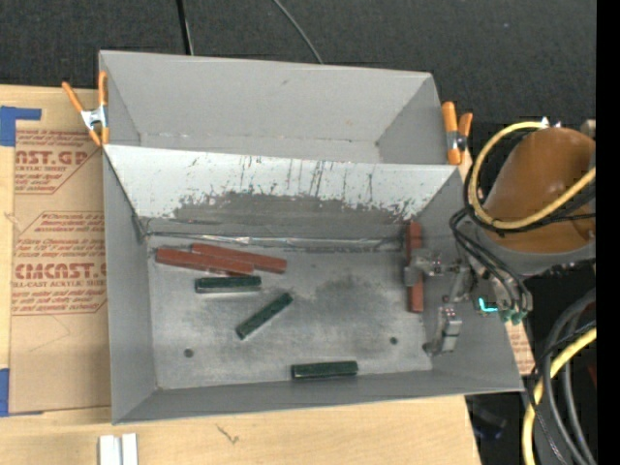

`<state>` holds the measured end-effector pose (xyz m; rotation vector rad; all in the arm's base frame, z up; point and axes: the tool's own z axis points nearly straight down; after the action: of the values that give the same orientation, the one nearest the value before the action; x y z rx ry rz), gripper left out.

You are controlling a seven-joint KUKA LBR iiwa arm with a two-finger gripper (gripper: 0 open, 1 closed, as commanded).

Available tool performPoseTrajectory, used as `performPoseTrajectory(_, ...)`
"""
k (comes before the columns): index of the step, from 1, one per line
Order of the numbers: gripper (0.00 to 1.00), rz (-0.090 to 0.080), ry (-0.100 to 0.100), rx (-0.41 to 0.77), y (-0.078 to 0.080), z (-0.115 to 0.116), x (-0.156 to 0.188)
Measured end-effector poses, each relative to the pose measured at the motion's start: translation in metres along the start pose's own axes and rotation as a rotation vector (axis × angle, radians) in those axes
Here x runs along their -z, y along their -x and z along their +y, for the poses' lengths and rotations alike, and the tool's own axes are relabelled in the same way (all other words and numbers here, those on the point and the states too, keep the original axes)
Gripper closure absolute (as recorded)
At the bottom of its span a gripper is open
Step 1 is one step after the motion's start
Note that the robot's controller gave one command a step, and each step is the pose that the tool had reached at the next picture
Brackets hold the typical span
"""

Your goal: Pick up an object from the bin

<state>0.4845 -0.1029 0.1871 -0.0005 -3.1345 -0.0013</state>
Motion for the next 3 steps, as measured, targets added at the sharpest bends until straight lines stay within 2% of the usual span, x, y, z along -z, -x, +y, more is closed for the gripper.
performPoseTrajectory(1,1.0,-0.008,-0.001,0.001,0.0019,0.0006,0.0037)
performPoseTrajectory(2,0.0,-0.008,-0.001,0.002,0.002,0.0008,0.0037)
performPoseTrajectory(3,0.0,-0.008,-0.001,0.002,0.002,0.0008,0.0037)
